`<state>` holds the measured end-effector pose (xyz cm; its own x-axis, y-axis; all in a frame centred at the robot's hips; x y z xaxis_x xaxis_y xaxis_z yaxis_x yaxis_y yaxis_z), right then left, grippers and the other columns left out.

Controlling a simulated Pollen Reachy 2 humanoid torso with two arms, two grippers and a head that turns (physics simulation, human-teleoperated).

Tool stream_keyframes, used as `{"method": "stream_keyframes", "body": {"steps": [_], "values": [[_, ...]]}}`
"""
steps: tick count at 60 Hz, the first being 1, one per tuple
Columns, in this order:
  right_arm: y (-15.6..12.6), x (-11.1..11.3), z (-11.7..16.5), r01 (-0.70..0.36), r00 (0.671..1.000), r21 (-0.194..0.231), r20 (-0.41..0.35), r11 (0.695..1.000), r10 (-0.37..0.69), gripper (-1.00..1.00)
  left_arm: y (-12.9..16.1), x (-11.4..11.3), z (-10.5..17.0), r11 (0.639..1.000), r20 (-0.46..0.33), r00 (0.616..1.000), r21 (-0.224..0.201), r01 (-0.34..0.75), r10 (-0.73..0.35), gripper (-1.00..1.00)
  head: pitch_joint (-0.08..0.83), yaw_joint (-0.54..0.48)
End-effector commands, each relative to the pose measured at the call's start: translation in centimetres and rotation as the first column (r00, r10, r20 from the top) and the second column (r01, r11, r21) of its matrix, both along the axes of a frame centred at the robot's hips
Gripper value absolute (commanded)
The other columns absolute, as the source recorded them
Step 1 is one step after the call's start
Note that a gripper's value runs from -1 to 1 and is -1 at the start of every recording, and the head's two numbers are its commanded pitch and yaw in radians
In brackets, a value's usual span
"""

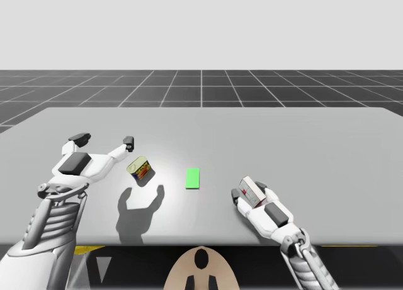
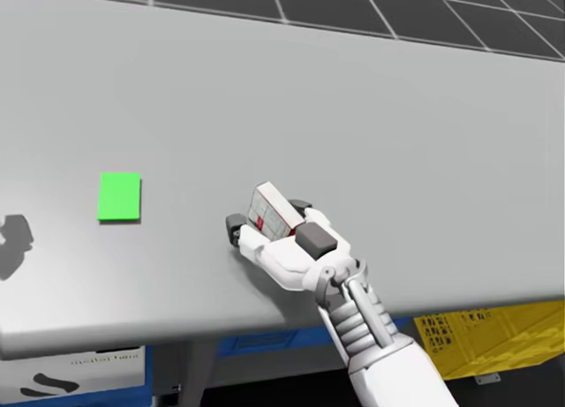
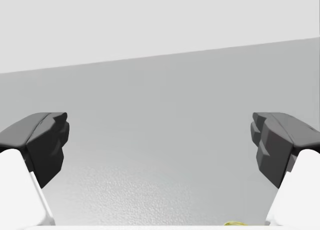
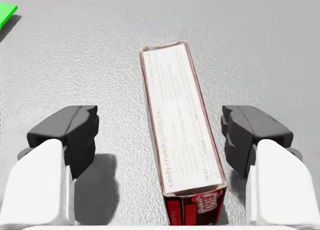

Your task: Look at the card. If it is red, pick the object on the left. If it is green, pick the object on the right.

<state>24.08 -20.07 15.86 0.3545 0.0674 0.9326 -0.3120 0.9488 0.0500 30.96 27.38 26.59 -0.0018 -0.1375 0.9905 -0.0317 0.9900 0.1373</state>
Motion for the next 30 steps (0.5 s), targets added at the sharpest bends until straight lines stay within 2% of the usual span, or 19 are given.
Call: {"method": "stream_keyframes", "body": {"steps": [1, 16, 30], "values": [[0.18, 0.04, -0.41, -0.013, 0.998, -0.005, -0.054, 1.0, 0.013, 1.0, 0.02, -0.01, 0.07, 1.0, 0.004, 1.0, -0.001, 0.001, -0.001, -1.0, 0.702, -0.31], [-0.09, -0.16, -0.48, -0.009, 0.997, 0.006, -0.073, 1.0, 0.01, 1.0, -0.01, 0.01, -0.03, 1.0, 0.001, 1.0, 0.002, 0.001, -0.001, -1.0, 0.647, -0.32], [-0.26, -0.27, -0.43, -0.009, 0.998, 0.016, -0.067, 1.0, 0.01, 1.0, -0.04, -0.07, -0.03, 1.0, 0.002, 1.0, -0.002, 0.0, 0.0, -1.0, 0.401, -0.32]]}}
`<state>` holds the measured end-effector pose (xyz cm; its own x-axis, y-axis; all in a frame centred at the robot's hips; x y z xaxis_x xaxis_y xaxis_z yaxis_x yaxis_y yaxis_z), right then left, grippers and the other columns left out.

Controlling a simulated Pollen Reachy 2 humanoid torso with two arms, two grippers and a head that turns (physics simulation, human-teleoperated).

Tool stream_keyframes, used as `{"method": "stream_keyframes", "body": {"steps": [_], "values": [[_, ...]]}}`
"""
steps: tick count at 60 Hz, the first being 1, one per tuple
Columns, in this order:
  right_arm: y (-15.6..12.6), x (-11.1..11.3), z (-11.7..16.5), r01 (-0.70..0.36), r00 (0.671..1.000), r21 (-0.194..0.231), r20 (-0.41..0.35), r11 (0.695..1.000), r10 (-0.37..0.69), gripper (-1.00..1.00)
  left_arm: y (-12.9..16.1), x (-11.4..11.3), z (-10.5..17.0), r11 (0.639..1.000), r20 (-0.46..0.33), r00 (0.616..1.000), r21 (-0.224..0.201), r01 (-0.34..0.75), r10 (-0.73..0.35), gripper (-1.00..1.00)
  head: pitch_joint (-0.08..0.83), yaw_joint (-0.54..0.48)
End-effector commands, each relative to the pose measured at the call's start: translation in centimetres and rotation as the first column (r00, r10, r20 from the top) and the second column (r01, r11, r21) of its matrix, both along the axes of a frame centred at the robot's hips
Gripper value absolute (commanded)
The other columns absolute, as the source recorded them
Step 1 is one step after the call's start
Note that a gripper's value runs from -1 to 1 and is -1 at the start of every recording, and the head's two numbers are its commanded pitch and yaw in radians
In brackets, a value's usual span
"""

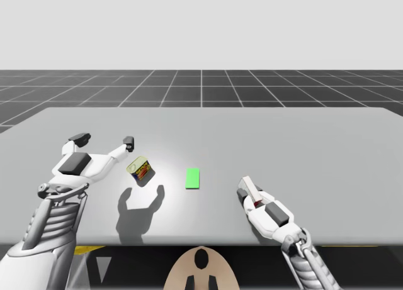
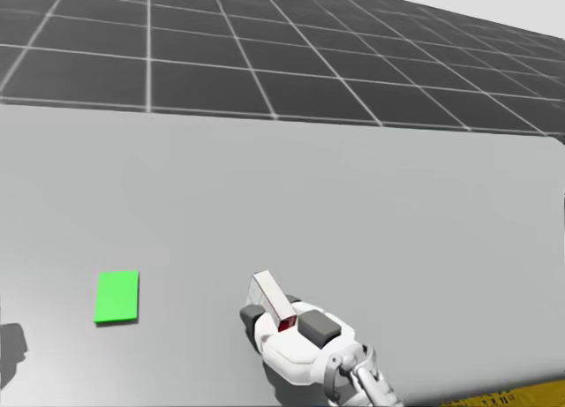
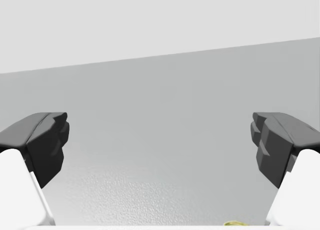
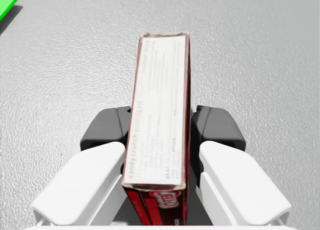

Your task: Look at the card. If it is red, pick the object on the left. If it is green, pick the object on the right.

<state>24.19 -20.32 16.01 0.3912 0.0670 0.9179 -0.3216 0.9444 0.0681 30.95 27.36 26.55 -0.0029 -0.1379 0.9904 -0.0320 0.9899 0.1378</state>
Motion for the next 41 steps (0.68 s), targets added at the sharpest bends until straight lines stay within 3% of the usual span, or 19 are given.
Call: {"method": "stream_keyframes", "body": {"steps": [1, 6, 16, 30, 41], "values": [[0.0, -0.4, -0.6, 0.003, 1.0, 0.01, -0.027, 1.0, -0.003, 1.0, 0.0, -0.1, 0.0, 1.0, 0.0, 1.0, -0.002, 0.0, 0.0, -1.0, 0.401, -0.32], [0.0, -0.5, -0.4, 0.003, 1.0, 0.012, -0.021, 1.0, -0.002, 1.0, -0.1, -0.2, 0.2, 1.0, 0.005, 1.0, -0.007, 0.003, -0.003, -1.0, 0.331, -0.32], [0.1, -0.7, 2.3, 0.001, 0.999, 0.033, 0.036, 0.999, -0.002, 1.0, 0.0, -0.2, 0.2, 1.0, 0.009, 1.0, -0.011, 0.003, -0.003, -1.0, 0.317, -0.33], [-0.7, -1.0, 11.5, 0.033, 0.97, 0.087, 0.239, 0.996, -0.053, 1.0, 0.1, -0.4, 0.5, 1.0, 0.015, 1.0, -0.013, 0.001, -0.001, -1.0, 0.292, -0.34], [-1.4, -1.7, 18.4, 0.075, 0.907, 0.131, 0.403, 0.989, -0.122, 1.0, 0.4, -0.5, 0.8, 0.999, 0.015, 1.0, -0.033, 0.001, 0.0, -1.0, 0.277, -0.34]]}}
